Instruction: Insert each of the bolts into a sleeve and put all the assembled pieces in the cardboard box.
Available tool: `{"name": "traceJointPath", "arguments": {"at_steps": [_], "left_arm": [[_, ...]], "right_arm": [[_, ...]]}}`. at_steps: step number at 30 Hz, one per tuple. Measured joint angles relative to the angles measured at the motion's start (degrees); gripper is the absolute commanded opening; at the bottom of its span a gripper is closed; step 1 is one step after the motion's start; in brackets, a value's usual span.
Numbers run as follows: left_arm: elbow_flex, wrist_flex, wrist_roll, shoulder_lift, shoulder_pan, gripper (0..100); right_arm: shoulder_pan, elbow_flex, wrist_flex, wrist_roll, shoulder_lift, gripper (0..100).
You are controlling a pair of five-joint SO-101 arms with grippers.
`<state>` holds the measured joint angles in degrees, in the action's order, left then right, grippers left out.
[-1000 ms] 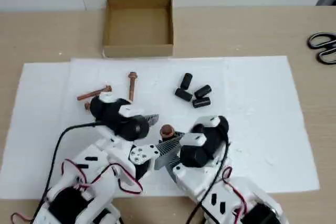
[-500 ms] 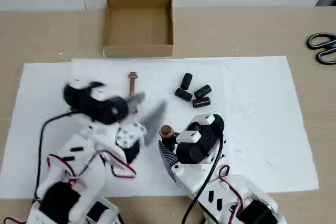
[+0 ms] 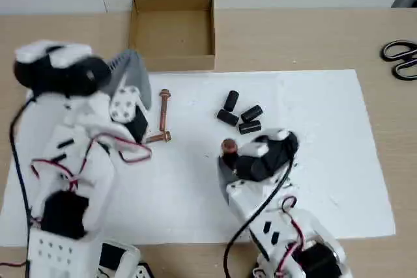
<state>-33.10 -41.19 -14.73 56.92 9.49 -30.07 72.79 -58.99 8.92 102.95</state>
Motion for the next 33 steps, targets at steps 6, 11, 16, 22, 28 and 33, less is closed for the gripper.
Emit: {"name": "traceJointPath", "arguments": {"at_steps": [6,11,16,22,28,33], "left_arm": [[8.0,-1.9,0.0,-12.0,-7.7,1],[12.9,-10.3,0.0,-18.6,-10.3,1],[13.9,-19.1,0.0,-24.1,-10.5,1],[13.9,-27.6,0.0,-30.2,-10.5,1],[13.9,-28.0,0.0,-30.2,-10.5,1],[13.9,-28.0,0.0,-30.7,-10.5,1]], "right_arm": [[12.0,1.6,8.4,1.6,-6.7,0.3],[13.9,-5.5,8.9,7.5,-23.1,0.2],[14.5,-20.6,7.5,8.4,-43.4,0.2],[14.5,-41.4,1.3,7.4,-67.6,0.2],[14.4,-63.2,1.8,6.7,-89.8,0.2],[12.7,-80.6,6.3,3.8,-108.5,0.2]]}}
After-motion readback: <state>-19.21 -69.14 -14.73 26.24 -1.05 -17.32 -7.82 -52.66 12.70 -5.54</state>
